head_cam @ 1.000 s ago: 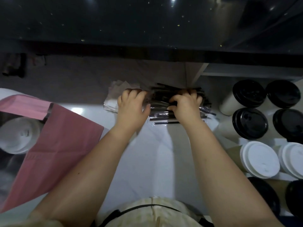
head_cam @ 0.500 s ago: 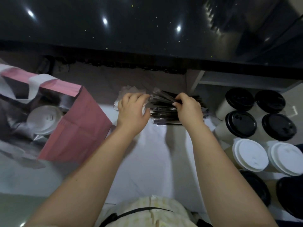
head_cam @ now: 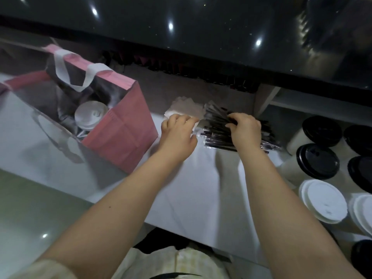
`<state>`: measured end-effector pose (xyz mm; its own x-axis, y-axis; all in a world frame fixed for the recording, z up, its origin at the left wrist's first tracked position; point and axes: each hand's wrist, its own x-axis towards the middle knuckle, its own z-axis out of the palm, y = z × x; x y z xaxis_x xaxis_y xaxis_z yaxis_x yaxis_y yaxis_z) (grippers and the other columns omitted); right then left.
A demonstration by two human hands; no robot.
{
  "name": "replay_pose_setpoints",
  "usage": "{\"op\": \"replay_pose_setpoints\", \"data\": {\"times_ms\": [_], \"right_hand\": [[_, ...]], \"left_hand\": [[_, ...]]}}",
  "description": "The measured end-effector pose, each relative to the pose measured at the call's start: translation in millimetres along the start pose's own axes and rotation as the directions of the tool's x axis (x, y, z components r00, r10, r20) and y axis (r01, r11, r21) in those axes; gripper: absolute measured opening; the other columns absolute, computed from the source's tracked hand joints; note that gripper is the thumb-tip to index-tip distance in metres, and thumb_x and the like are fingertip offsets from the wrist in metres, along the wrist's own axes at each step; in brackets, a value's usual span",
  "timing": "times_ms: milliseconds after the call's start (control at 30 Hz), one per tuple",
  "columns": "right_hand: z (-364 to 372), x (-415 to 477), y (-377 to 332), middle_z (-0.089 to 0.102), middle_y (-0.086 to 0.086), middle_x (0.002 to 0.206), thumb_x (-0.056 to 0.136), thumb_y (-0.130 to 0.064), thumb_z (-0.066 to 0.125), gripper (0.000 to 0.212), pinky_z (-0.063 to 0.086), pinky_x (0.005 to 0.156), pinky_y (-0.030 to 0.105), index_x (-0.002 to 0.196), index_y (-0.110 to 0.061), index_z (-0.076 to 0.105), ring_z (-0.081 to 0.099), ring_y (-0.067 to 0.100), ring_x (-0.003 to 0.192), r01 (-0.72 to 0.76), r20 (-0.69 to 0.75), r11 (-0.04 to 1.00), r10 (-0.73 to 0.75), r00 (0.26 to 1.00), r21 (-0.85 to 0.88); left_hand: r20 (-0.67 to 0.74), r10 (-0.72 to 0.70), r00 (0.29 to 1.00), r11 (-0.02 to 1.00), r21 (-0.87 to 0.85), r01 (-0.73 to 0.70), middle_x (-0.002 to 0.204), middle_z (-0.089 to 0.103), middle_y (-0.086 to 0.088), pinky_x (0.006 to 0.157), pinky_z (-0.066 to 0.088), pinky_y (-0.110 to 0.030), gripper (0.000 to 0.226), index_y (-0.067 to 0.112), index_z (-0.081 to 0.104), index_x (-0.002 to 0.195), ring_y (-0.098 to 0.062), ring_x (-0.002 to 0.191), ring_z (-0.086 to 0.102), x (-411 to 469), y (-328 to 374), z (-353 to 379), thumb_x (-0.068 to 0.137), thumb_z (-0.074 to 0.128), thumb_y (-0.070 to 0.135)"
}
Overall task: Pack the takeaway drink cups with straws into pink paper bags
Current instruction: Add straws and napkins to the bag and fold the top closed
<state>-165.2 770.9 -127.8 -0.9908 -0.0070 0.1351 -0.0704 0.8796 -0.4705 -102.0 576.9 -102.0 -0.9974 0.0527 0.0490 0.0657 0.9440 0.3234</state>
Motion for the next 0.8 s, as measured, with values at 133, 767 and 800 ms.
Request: {"op": "replay_pose_setpoints", "data": {"times_ms": [133,767,800], "right_hand": [[-3,-6,-1,0.068,0.009,0.106,0.088,-0.013,0.065,0.02,0.041,0.092,0.043,0.108,-0.011,0.07,0.059,0.033,0.101,0.004,-0.064,0.996,0.001,0.998,0.084],[-62,-39,-81,0.055,0.0,0.109,0.099,-0.023,0.05,0.017,0.034,0.076,0.031,0.115,-0.021,0.047,0.05,0.019,0.095,-0.141,-0.117,0.946,0.182,0.976,0.293],[-63,-42,-91,0.055,-0.002,0.107,0.099,-0.023,0.049,0.015,0.035,0.074,0.03,0.113,-0.021,0.047,0.05,0.018,0.093,-0.141,-0.139,0.944,0.189,0.972,0.297]], "left_hand": [[0.014,-0.014,1.0,1.0,-0.003,0.014,0.134,0.051,0.002,0.103,0.026,-0.041,0.048,0.025,0.048,0.136,-0.025,0.129,0.035,5,10,1,0.089,0.054,0.024],[-0.148,0.372,0.917,0.927,0.004,-0.375,0.134,0.05,0.002,0.099,0.03,-0.041,0.054,0.025,0.043,0.142,-0.024,0.126,0.038,-1,6,-106,0.089,0.053,0.027],[-0.144,0.405,0.903,0.913,0.009,-0.408,0.133,0.051,0.002,0.099,0.031,-0.042,0.055,0.025,0.043,0.142,-0.025,0.125,0.039,-5,2,-113,0.088,0.054,0.026]]}}
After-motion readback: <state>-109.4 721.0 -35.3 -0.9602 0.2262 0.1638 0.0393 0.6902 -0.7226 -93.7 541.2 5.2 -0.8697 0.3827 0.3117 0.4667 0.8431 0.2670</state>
